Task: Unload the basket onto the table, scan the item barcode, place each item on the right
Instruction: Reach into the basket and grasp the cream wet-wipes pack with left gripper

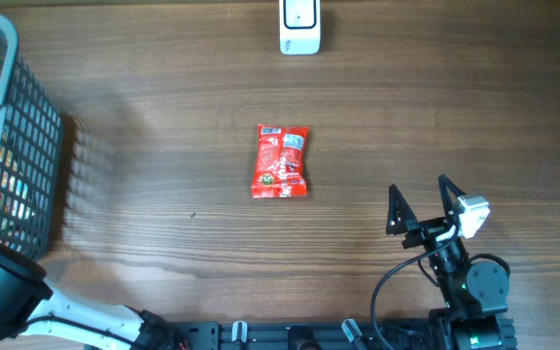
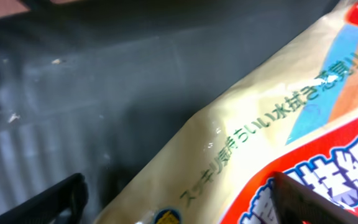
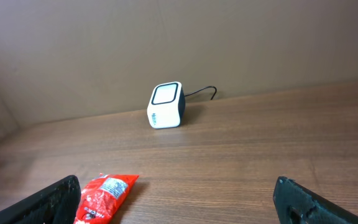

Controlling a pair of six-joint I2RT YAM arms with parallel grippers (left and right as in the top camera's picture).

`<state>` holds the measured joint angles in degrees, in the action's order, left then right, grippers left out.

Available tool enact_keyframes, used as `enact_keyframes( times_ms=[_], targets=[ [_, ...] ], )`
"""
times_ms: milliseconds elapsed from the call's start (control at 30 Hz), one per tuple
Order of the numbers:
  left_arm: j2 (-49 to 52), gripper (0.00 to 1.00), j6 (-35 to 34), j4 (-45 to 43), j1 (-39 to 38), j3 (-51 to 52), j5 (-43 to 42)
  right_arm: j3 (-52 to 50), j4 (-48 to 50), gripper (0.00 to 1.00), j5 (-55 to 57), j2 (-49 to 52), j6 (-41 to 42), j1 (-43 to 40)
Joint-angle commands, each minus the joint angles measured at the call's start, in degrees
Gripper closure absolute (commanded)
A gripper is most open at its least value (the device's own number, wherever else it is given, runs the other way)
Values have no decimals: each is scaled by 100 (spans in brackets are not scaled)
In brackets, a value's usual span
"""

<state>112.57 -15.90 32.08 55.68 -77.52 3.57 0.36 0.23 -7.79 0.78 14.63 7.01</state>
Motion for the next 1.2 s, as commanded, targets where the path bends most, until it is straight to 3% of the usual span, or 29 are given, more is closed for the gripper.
enact_keyframes(
  times_ms=[0,67,300,567,733,767,833,900,967,1033,1167],
  targets=[
    [175,69,92,50,-7,26,-98,-7,20,0,55,-35,-96,-33],
    [160,95,76,74,-7,26,-101,-7,20,0,52,-35,-98,-33],
    [-306,96,72,243,-7,26,-164,-7,20,0,52,-35,-96,-33],
    [-2444,96,66,98,-7,26,-343,-7,20,0,55,-35,-96,-33],
    [-3139,96,-125,66,-7,26,-748,-7,20,0,55,-35,-94,-33],
    [-3141,89,-120,166,-7,26,-741,-7,20,0,55,-35,-96,-33],
    [-3003,49,-98,417,-7,28,-739,-7,20,0,55,-35,-96,-33],
    [-2809,24,-98,535,-7,28,-741,-7,20,0,55,-35,-96,-33],
    [-2524,9,-96,564,-7,28,-739,-7,20,0,52,-35,-98,-33],
    [-2214,0,-76,505,-7,28,-739,-7,20,0,55,-35,-96,-33],
    [-1554,0,-74,61,-7,28,-743,-7,20,0,55,-35,-101,-33]
  ],
)
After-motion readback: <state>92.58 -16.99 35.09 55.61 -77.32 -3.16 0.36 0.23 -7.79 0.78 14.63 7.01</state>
